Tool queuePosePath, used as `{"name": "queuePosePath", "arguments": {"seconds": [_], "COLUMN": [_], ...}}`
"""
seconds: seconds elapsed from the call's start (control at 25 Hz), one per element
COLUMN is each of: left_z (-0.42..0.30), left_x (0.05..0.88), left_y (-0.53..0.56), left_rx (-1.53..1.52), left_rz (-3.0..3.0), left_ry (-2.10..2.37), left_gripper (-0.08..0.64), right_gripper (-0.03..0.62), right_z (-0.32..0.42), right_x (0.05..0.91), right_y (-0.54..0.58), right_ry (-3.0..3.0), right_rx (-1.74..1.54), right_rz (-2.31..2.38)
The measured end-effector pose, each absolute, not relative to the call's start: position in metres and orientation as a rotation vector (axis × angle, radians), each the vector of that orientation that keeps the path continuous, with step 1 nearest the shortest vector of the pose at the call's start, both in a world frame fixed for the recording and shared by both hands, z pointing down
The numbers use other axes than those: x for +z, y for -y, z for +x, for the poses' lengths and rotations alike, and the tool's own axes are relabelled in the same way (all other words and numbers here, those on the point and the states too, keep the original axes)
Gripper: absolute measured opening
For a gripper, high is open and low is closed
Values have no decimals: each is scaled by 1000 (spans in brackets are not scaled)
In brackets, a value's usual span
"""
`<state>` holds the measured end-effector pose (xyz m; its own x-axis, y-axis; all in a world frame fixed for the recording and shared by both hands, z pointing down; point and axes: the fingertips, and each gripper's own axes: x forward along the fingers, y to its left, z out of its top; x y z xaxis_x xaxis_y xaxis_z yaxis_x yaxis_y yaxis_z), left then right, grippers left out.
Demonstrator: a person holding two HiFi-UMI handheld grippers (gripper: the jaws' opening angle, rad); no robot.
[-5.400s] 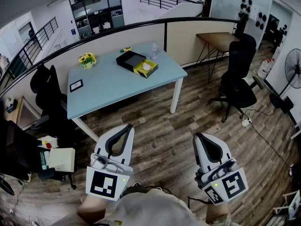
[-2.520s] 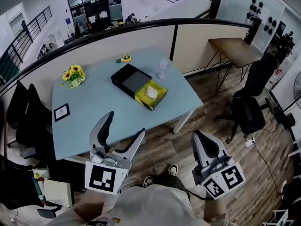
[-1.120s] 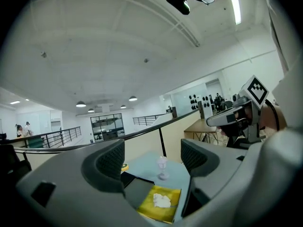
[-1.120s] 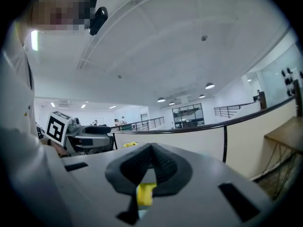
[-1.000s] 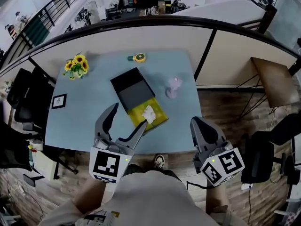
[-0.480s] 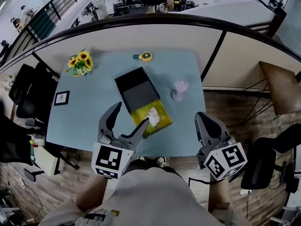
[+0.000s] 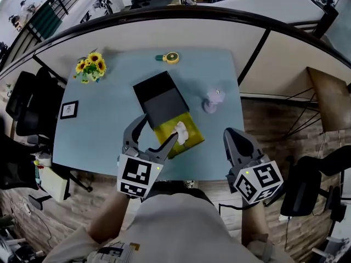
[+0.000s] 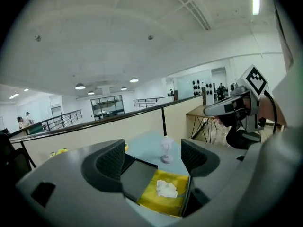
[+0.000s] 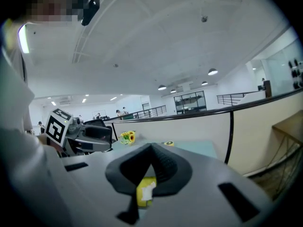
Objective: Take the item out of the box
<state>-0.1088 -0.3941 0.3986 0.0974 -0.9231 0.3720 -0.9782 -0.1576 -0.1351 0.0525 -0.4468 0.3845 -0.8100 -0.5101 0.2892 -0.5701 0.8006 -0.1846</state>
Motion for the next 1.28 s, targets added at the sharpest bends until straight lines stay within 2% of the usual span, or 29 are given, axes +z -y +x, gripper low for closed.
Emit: {"name": "queuePosePath", "arguments": {"seconds": [0.8,1.28], "left_z": [-94,-79], "left_x": [626,707], "left_y": [442,455], "left_rx": [804,886], "left_rz": [2004,1955], "left_ry": [1493,1342], "left_gripper": [377,377], "right_gripper": [3,3], "right_z": [27,22], "right_x": [532,619], "right_y": [469,463], "right_ry": [2530,2414], "right_rx": [619,711], "right_rz": [763,723]}}
